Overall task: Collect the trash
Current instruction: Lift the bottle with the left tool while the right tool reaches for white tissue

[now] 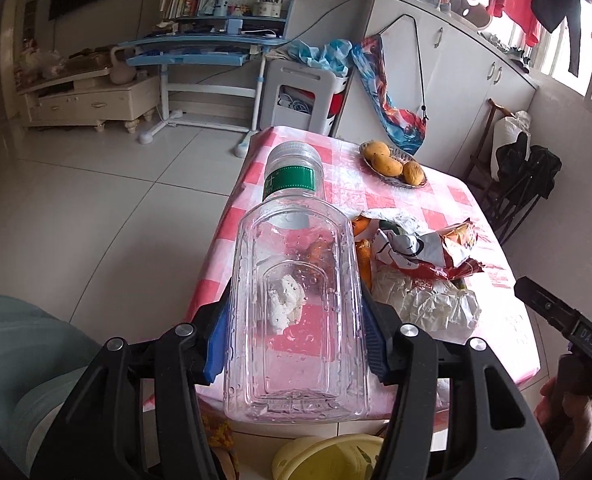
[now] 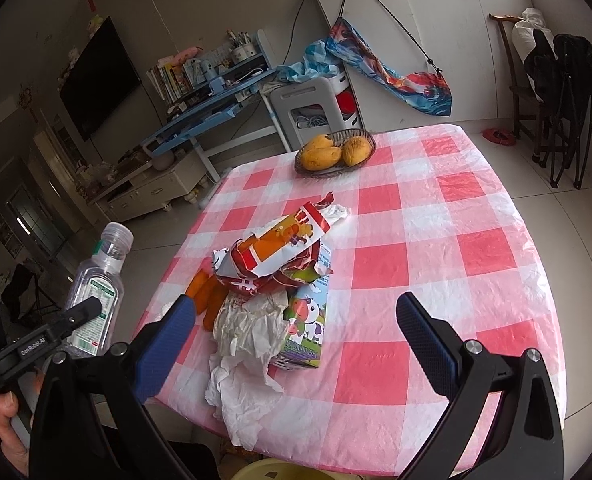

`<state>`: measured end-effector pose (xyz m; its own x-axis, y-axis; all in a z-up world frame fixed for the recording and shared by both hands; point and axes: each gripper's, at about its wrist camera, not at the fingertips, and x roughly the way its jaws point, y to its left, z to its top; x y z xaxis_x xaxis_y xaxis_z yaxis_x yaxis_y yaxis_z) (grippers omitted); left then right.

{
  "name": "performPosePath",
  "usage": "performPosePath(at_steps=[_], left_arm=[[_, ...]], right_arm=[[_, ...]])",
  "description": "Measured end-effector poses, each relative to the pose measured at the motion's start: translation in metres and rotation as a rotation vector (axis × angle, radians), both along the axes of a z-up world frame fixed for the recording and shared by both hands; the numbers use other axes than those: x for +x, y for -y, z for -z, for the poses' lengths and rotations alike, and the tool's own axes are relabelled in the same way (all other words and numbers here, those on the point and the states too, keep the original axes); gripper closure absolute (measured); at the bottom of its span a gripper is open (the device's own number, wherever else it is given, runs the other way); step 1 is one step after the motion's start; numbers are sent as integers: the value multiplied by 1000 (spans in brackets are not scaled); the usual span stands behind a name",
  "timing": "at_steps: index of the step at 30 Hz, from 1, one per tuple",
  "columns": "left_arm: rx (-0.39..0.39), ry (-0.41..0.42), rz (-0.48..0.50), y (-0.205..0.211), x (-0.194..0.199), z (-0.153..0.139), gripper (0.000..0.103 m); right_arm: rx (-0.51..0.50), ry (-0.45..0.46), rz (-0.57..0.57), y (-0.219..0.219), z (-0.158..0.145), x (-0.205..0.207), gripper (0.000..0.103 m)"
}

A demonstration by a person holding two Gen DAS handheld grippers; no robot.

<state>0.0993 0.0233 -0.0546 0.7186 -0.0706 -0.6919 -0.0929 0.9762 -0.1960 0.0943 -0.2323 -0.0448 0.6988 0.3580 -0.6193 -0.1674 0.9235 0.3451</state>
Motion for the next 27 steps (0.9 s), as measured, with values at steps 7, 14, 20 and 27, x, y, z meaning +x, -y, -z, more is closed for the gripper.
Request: performPosePath(at_steps=[7, 14, 20, 27], left_arm=[[-46, 9, -21, -16, -9, -3, 51], [-67, 14, -34, -22, -17, -3, 51], [-77, 17, -42, -25, -21, -3, 51], [-86, 25, -43, -30, -25, -4, 51]], right_arm=[[-113, -1, -46, -25, 6, -2, 7], [-182, 10, -91, -41, 10, -4, 7], [-179, 7, -88, -42, 12, -5, 7], [-191, 21, -78, -43, 6, -7, 7]])
